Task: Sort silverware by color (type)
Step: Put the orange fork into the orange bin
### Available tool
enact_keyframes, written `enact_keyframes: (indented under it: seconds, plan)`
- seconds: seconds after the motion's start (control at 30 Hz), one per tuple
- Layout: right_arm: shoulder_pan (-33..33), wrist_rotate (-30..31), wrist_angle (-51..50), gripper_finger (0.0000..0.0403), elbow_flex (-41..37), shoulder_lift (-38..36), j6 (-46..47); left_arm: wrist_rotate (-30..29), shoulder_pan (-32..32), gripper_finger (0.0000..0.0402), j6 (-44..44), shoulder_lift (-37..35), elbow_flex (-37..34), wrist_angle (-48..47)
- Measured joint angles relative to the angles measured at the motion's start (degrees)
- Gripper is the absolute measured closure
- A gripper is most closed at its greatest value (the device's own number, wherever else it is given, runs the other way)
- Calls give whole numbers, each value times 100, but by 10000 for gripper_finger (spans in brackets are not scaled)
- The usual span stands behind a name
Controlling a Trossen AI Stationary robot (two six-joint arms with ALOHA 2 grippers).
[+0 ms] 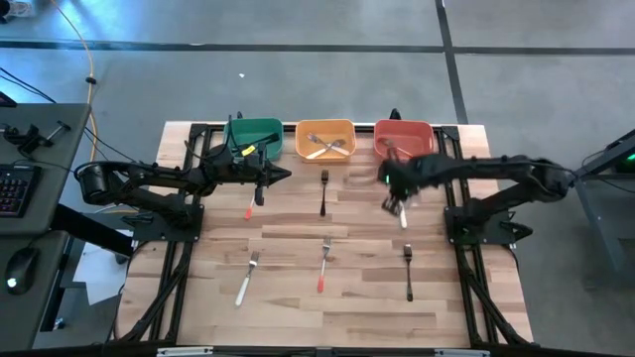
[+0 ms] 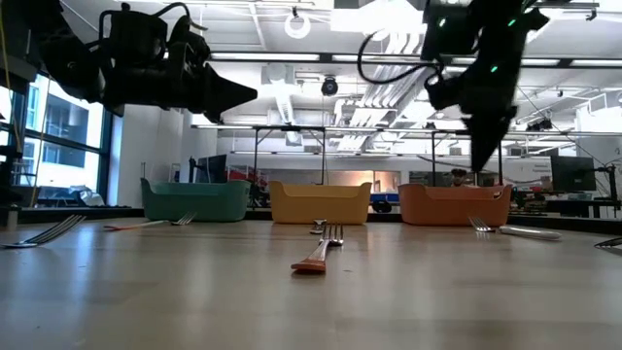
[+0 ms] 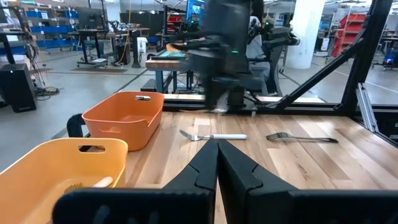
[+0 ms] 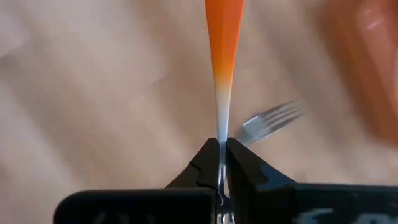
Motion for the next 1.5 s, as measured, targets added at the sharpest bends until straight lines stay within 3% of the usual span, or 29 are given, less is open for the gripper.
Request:
enact_keyframes:
  seconds: [0.17, 0.37, 0.57, 1.03, 1.5]
  plan:
    - [-1434, -12, 395, 403, 185, 10, -1288, -40, 0, 401, 48, 0, 0, -2]
    - [-2364, -194, 825, 403, 683, 199, -2548, -372, 0, 401, 46, 0, 0, -6]
    - [-2685, -262, 833, 403, 1073, 567, -3219, -441, 13, 401, 63, 0, 0, -42]
    - [-3170, 56, 1270, 403, 1088, 1474, -4971, -455, 270, 401, -50, 0, 0, -54]
    - [-3623, 342, 1248, 402, 1088, 2220, -4574, -457, 286, 401, -201, 0, 0, -55]
